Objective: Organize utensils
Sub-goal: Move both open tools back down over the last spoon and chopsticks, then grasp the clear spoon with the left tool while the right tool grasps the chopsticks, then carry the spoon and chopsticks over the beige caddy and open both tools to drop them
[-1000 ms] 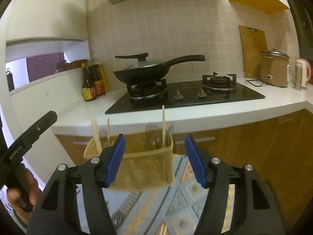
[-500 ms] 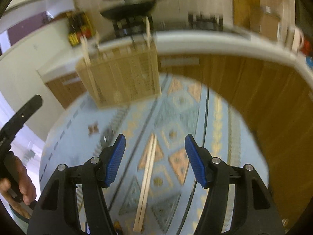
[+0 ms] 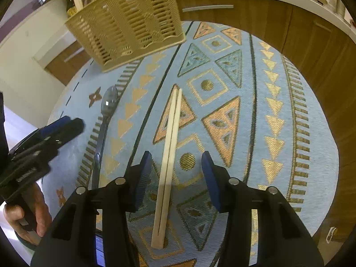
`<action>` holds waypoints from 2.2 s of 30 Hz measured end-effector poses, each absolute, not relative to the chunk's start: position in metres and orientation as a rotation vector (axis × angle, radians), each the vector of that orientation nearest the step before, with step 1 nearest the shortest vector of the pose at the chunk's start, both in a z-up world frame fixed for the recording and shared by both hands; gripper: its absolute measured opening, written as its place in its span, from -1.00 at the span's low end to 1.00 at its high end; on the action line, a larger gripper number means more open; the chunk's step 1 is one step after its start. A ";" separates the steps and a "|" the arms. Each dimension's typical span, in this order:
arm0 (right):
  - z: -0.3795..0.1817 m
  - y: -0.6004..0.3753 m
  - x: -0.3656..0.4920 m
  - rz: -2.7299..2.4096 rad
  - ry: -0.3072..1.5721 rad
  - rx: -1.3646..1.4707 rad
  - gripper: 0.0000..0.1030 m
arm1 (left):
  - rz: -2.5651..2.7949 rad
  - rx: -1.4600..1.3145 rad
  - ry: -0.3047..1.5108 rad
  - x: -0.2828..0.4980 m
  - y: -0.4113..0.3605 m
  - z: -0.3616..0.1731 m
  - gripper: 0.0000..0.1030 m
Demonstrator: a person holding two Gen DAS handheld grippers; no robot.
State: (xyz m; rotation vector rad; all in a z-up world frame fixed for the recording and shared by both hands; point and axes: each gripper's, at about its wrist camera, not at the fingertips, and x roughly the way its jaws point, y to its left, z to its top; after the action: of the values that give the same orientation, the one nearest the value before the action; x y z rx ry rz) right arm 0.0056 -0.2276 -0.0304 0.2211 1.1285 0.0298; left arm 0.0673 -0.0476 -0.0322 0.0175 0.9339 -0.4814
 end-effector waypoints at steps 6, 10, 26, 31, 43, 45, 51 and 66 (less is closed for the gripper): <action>-0.037 -0.216 0.014 0.015 1.157 0.158 -0.27 | -0.475 0.098 1.004 0.077 -0.070 -0.046 -0.26; -0.040 -0.212 0.019 -0.010 1.165 0.119 -0.29 | -0.460 0.130 1.026 0.083 -0.079 -0.052 -0.32; -0.040 -0.203 0.023 -0.029 1.180 0.024 -0.78 | -0.400 0.285 1.005 0.085 -0.102 -0.049 -0.81; -0.035 -0.204 0.017 -0.024 1.164 0.025 -0.79 | -0.424 0.216 0.976 0.082 -0.089 -0.041 -0.81; 0.038 -0.211 0.008 0.104 0.920 0.075 -0.81 | -0.477 0.037 0.692 0.061 -0.044 0.053 -0.81; 0.056 -0.212 0.011 0.129 0.862 0.077 -0.94 | -0.479 0.012 0.632 0.060 -0.037 0.073 -0.81; 0.088 -0.218 0.035 0.185 0.748 0.088 -0.94 | -0.487 -0.056 0.495 0.069 -0.023 0.117 -0.81; 0.180 -0.229 0.072 0.136 0.502 0.072 -0.94 | -0.498 -0.109 0.298 0.113 -0.032 0.162 -0.81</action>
State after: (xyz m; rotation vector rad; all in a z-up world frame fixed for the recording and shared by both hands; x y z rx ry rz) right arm 0.0720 -0.2292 0.1800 0.0721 0.5021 0.1356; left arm 0.1129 -0.0317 0.1617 -0.1091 0.2978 -0.4980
